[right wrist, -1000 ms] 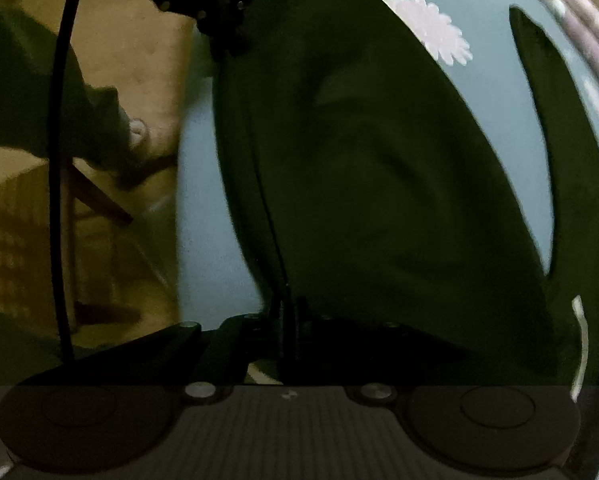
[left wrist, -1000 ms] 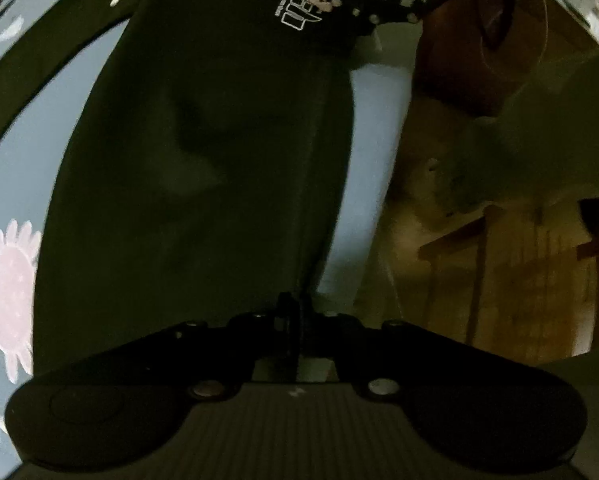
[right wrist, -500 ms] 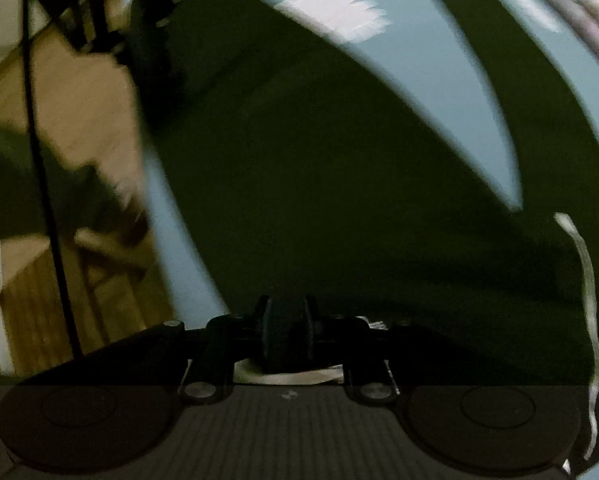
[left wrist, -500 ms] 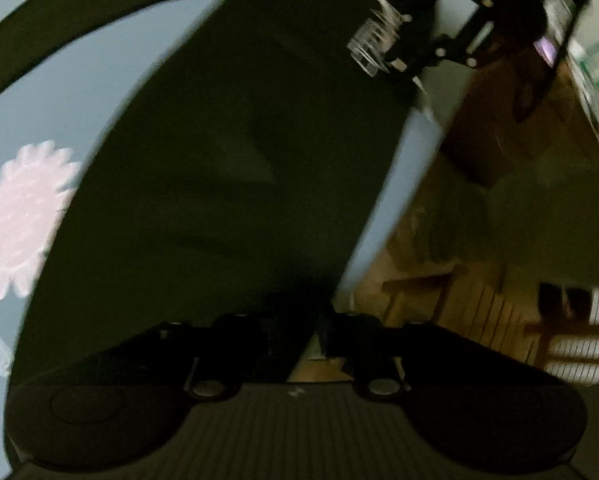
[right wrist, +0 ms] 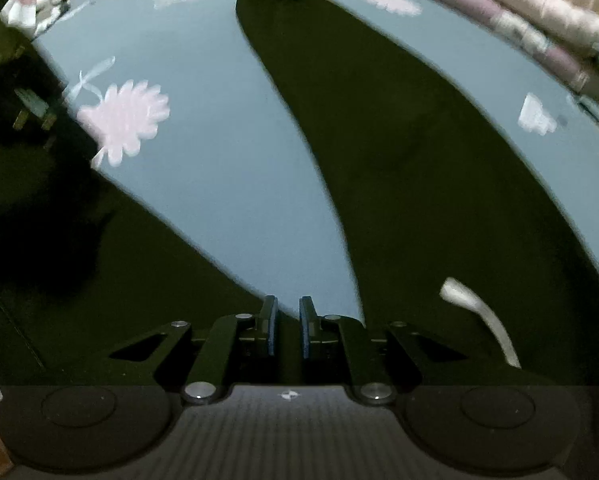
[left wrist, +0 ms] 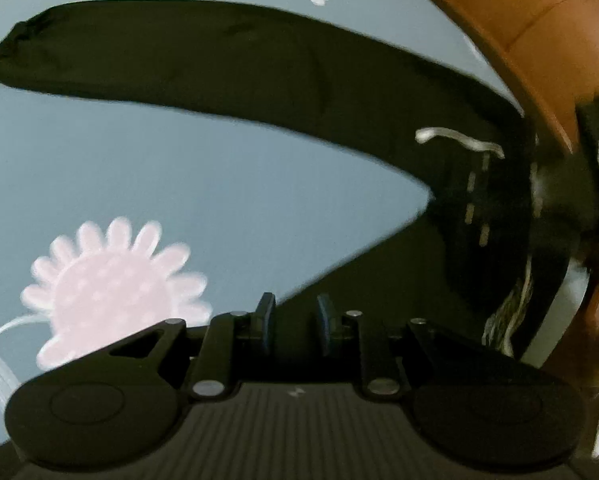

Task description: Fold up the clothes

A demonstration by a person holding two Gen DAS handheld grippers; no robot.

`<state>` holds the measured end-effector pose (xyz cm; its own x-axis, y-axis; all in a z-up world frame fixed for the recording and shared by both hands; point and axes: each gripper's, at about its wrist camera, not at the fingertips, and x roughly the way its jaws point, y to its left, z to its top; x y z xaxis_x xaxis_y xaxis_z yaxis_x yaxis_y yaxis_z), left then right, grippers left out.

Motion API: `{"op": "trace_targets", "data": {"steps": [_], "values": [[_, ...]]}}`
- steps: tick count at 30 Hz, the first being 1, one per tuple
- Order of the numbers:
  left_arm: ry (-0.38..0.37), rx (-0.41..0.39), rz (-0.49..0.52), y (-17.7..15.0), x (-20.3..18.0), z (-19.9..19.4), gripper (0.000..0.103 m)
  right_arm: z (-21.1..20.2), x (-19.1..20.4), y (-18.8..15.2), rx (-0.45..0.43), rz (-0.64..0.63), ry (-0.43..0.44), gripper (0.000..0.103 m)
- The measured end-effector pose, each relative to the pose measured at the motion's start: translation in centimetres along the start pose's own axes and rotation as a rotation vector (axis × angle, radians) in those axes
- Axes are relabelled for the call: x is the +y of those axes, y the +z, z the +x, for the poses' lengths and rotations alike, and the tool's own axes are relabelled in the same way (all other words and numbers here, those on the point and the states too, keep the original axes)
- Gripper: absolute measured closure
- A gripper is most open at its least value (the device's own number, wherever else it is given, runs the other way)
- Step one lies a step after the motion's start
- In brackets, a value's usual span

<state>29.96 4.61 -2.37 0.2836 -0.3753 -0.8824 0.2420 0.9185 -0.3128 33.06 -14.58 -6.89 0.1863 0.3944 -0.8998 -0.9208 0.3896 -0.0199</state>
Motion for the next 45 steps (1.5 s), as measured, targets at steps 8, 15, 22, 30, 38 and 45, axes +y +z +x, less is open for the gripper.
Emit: {"op": "trace_targets", "data": {"steps": [8, 15, 22, 30, 38, 45], "values": [[-0.115, -0.014, 0.033, 4.6, -2.4, 4.9, 0.081, -0.1, 1.3, -3.7, 0.009, 0.1, -0.039, 0.091], [-0.262, 0.043, 0.122, 6.8, -5.9, 10.3, 0.068, -0.9, 1.1, -5.2, -0.038, 0.187, -0.061, 0.091], [-0.273, 0.079, 0.277, 6.8, -9.5, 12.8, 0.068, -2.7, 0.9, -5.8, -0.071, 0.235, -0.054, 0.09], [-0.089, 0.077, 0.467, 5.4, -13.2, 12.1, 0.102, -5.5, 0.5, -8.0, -0.061, 0.317, -0.101, 0.082], [0.009, 0.023, 0.423, 6.1, -11.8, 11.2, 0.096, -6.2, -0.2, -9.5, -0.043, 0.393, -0.128, 0.077], [-0.102, -0.09, 0.379, 4.8, -12.0, 7.8, 0.08, -6.4, -0.4, -10.6, -0.017, 0.45, -0.141, 0.066]]}}
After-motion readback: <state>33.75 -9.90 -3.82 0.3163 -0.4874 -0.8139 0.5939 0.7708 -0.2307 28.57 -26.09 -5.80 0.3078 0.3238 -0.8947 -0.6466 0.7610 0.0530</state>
